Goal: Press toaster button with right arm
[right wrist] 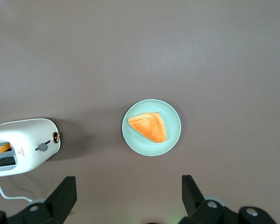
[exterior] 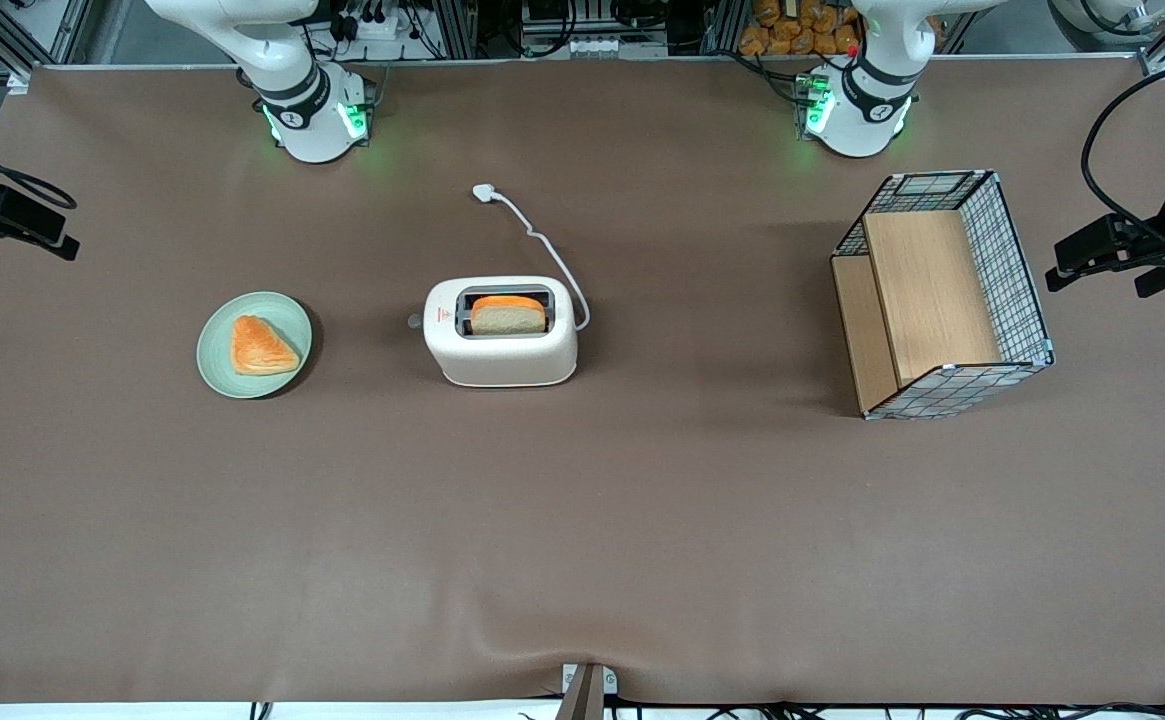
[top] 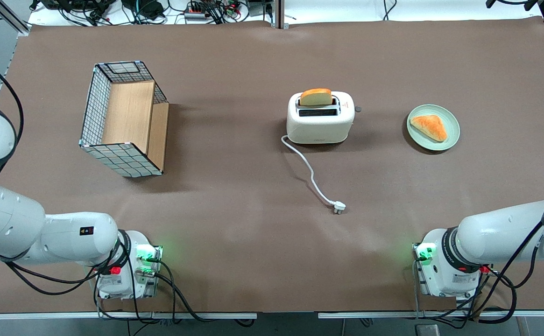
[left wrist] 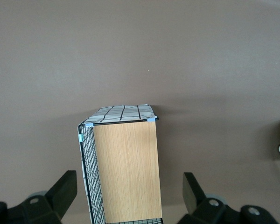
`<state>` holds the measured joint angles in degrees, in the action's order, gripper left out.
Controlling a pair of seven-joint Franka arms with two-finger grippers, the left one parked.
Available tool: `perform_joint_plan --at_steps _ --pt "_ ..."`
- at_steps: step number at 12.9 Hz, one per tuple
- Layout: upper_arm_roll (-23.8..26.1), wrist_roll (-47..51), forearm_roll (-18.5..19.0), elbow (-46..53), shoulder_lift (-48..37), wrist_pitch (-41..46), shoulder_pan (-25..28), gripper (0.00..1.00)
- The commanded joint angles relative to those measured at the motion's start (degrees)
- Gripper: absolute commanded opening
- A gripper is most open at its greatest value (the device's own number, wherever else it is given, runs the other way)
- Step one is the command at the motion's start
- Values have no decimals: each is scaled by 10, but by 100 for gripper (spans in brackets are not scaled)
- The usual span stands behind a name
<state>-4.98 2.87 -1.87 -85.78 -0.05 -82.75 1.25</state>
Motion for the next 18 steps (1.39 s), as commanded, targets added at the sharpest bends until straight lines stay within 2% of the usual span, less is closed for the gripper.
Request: perform_joint_plan --at_steps 1,7,9,14,18 --pt "2 6 3 0 0 7 -1 100" --pt "3 11 1 -3 3 6 3 100" --pt "2 13 -16 0 6 8 -3 100" --pt "3 9 -20 -8 22 99 30 100" --pt "3 9 -99 -88 29 105 31 100"
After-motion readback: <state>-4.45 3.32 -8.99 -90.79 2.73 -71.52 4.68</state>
